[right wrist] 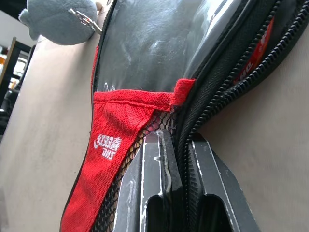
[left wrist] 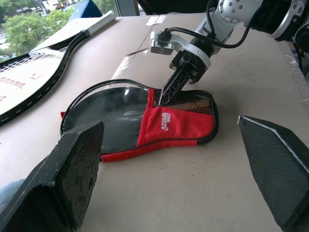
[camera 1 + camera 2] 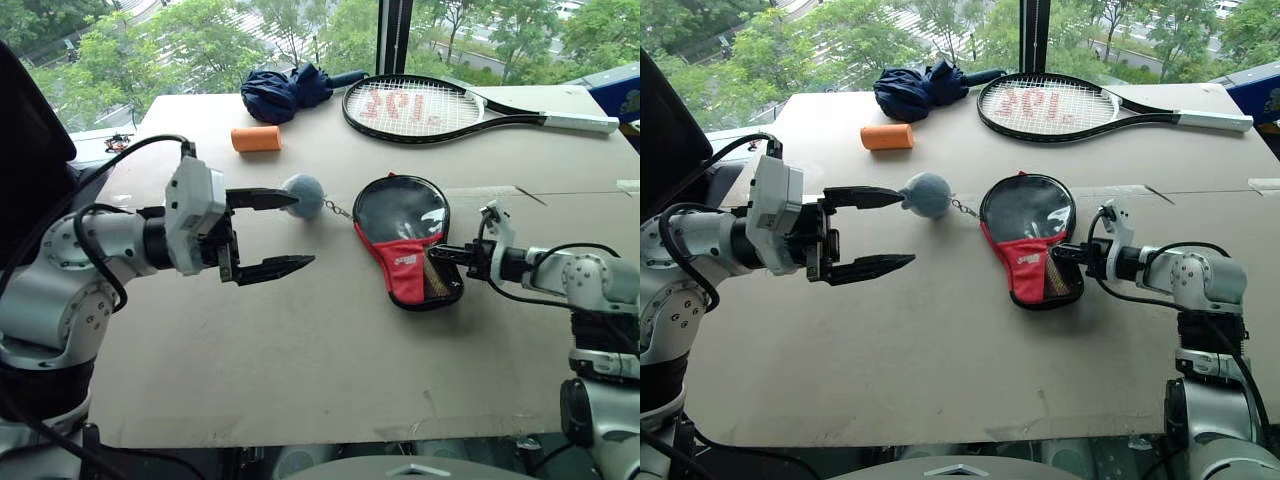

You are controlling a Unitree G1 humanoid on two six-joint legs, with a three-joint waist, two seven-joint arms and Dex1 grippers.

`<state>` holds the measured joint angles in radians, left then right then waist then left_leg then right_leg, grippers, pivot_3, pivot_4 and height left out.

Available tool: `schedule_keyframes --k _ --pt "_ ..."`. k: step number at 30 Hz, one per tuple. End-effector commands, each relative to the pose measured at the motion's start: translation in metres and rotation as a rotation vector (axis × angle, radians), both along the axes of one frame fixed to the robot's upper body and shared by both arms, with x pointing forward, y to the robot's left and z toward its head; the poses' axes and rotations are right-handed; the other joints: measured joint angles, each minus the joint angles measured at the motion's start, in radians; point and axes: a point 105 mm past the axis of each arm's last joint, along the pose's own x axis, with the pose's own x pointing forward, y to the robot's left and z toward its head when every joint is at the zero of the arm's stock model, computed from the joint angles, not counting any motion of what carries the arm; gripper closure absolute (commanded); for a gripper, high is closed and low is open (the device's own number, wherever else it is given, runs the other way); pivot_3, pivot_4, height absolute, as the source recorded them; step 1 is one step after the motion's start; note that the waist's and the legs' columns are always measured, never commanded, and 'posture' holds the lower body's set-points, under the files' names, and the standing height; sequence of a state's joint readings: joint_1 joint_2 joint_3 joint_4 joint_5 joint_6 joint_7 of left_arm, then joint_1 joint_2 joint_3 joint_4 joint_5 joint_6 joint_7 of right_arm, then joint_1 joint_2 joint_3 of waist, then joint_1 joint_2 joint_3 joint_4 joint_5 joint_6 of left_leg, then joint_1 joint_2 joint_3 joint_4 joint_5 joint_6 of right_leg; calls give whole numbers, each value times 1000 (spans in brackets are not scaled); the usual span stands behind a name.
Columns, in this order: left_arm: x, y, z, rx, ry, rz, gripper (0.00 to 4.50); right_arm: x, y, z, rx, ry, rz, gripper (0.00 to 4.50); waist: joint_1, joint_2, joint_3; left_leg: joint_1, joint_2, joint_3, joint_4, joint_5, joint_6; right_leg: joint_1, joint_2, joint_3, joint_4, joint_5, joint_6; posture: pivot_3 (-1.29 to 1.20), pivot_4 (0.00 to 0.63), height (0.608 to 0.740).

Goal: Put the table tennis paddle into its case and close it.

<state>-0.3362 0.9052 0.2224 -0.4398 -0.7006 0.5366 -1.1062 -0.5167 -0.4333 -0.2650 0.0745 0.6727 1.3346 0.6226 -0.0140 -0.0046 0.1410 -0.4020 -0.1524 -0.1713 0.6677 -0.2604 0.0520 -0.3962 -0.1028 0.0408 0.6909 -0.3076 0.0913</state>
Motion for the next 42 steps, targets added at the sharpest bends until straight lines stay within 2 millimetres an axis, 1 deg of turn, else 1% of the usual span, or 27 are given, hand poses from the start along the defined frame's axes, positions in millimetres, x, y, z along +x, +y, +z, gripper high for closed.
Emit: schedule_keyframes --k 1,4,6,11,15,19,22,25,31,33,35,36,37,39,42 --pt "0 -2 4 -2 -28 -15 0 -18 4 8 51 33 -41 4431 -1 0 0 0 0 0 0 0 0 0 0 0 0 0 0 0 150 726" --pt "1 -3 2 -3 -24 -24 0 -36 12 -2 76 63 -111 4431 -1 0 0 0 0 0 -1 0 0 0 0 0 0 0 0 0 150 726" --pt "2 -3 2 -1 -22 -30 0 -41 17 -5 104 65 -158 4431 -2 0 0 0 0 0 -1 0 0 0 0 0 0 0 0 0 150 726" --pt "3 -3 0 1 -19 -40 0 -58 34 -7 153 65 -206 4431 -3 0 0 2 0 0 -2 0 0 -1 0 0 1 0 0 0 150 726" --pt "4 -2 -1 3 -17 -48 0 -70 39 -11 143 81 -197 4431 -4 0 0 2 0 0 -2 0 0 -1 0 0 1 0 0 0 150 726" --pt "6 -3 -2 8 -18 -59 0 -80 42 -10 129 75 -124 4431 -4 1 0 2 0 0 -2 0 0 -1 0 0 1 0 0 0 150 726" --pt "6 -3 -2 10 -18 -61 0 -84 41 -11 120 87 -103 4431 -5 1 0 2 0 0 -2 0 0 -1 0 0 0 0 0 0 150 726" --pt "7 -2 -2 12 -18 -57 0 -88 44 -10 121 87 -67 4431 -5 1 0 2 0 0 -3 0 0 -1 0 0 0 0 0 0 150 726" --pt "7 -1 -4 15 -16 -53 0 -83 41 -12 73 90 -99 4431 -7 1 0 2 0 0 -3 0 0 -1 0 0 0 0 0 0 150 726" --pt "8 0 -5 17 -16 -51 0 -81 38 -7 60 53 -104 4431 -7 1 0 2 0 0 -3 0 0 -1 0 0 0 0 0 0 150 726" --pt "8 1 -5 19 -16 -48 0 -83 37 1 69 14 -78 3739 -6 1 0 2 0 0 -3 0 0 -1 0 0 0 0 0 0 150 726" --pt "8 1 -6 20 -16 -47 0 -84 35 3 56 1 -72 3547 -5 1 0 2 0 0 -3 0 0 -1 0 0 0 0 0 0 150 726" --pt "8 2 -6 21 -16 -46 0 -87 30 5 30 -16 -54 2961 -4 1 0 2 0 0 -3 0 0 -1 0 0 0 0 0 0 150 726" --pt "9 4 -6 28 -18 -38 0 -94 18 8 -6 -40 -22 2134 1 2 1 1 0 0 -2 0 0 -1 0 0 -1 0 0 0 150 726" --pt "9 7 -7 30 -17 -26 0 -107 3 19 -16 -69 44 2134 1 2 1 1 0 0 -3 0 0 0 0 0 -3 0 0 0 150 726"
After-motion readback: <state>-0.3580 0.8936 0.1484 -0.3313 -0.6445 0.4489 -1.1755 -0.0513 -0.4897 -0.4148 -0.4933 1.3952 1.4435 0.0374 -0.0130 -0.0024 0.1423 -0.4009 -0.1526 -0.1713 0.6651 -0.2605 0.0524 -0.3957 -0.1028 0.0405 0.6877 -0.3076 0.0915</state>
